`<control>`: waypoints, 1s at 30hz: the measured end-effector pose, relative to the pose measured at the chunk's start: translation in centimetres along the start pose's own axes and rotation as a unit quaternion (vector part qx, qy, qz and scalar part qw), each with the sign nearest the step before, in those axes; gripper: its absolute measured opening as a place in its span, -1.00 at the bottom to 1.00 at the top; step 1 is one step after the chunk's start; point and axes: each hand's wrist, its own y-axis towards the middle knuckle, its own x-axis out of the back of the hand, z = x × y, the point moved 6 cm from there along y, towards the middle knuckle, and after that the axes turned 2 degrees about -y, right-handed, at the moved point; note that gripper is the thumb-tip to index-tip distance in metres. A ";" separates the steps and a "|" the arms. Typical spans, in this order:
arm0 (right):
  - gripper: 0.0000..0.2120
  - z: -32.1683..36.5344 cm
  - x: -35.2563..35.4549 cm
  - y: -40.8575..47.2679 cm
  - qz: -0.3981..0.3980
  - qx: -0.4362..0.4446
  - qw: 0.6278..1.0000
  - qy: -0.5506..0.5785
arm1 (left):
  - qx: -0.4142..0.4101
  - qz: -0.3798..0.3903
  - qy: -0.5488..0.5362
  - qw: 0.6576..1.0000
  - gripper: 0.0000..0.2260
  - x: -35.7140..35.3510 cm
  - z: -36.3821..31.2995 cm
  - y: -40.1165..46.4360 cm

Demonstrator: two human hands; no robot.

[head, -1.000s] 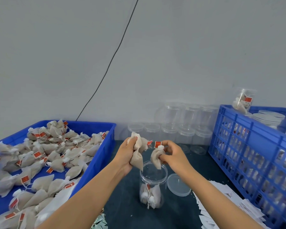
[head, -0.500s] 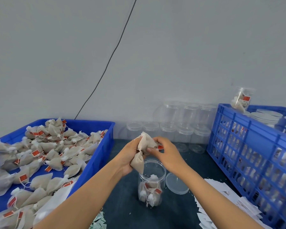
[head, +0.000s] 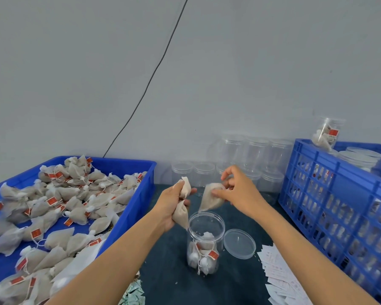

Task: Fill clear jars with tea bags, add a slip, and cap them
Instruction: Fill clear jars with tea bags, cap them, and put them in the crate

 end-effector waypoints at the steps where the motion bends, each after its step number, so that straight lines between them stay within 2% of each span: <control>1: -0.75 0.2 -0.3 -0.1 0.041 0.011 0.998 -0.036 | -0.006 -0.012 0.012 1.000 -0.78 0.2 -0.1 0.1; 4: -0.85 0.3 -2.4 -0.9 0.151 0.032 0.976 -0.153 | -0.005 -0.026 0.059 0.998 -0.75 0.4 0.1 0.1; 6: -0.83 -0.1 -3.6 -1.3 0.170 0.029 0.966 -0.195 | 0.005 -0.026 0.082 0.996 -0.76 0.4 0.4 0.0; 7: -0.81 -0.3 -3.8 -1.2 0.151 0.034 0.967 -0.203 | 0.010 -0.023 0.091 0.996 -0.76 0.3 0.6 -0.1; 8: -0.81 -0.2 -3.7 -1.1 0.121 0.035 0.974 -0.188 | 0.013 -0.013 0.096 0.995 -0.77 0.1 0.7 -0.3; 10: -0.88 0.2 -3.0 -0.9 0.063 0.012 0.995 -0.077 | -0.009 0.021 0.127 0.992 -0.83 -0.6 0.5 -0.4; 12: -0.89 0.6 -3.0 -1.0 0.058 -0.030 0.996 0.056 | -0.056 0.055 0.188 0.979 -0.93 -1.2 0.2 -0.5; 13: -0.86 0.6 -3.1 -1.0 0.065 -0.043 0.994 0.080 | -0.073 0.062 0.214 0.972 -0.91 -1.3 0.1 -0.5; 17: -0.78 0.5 -3.8 -1.2 0.097 -0.045 0.992 0.060 | -0.091 0.080 0.251 0.960 -0.80 -1.4 0.4 -0.7; 22: -0.85 -0.5 -3.3 -1.5 0.095 -0.071 0.984 0.130 | -0.047 0.087 0.188 0.977 -0.74 -1.5 0.7 -0.7; 24: -0.90 -0.9 -2.8 -1.4 0.068 -0.071 0.990 0.106 | -0.047 0.066 0.146 0.986 -0.82 -1.7 0.4 -0.8; 26: -0.94 -1.2 -2.4 -1.3 0.049 -0.060 0.996 0.049 | -0.078 0.010 0.134 0.988 -0.86 -1.1 -0.7 -0.5; 30: -0.90 -1.5 -3.0 -2.0 0.077 -0.037 0.996 -0.026 | -0.194 -0.158 0.157 0.955 -0.85 2.5 -5.1 -0.3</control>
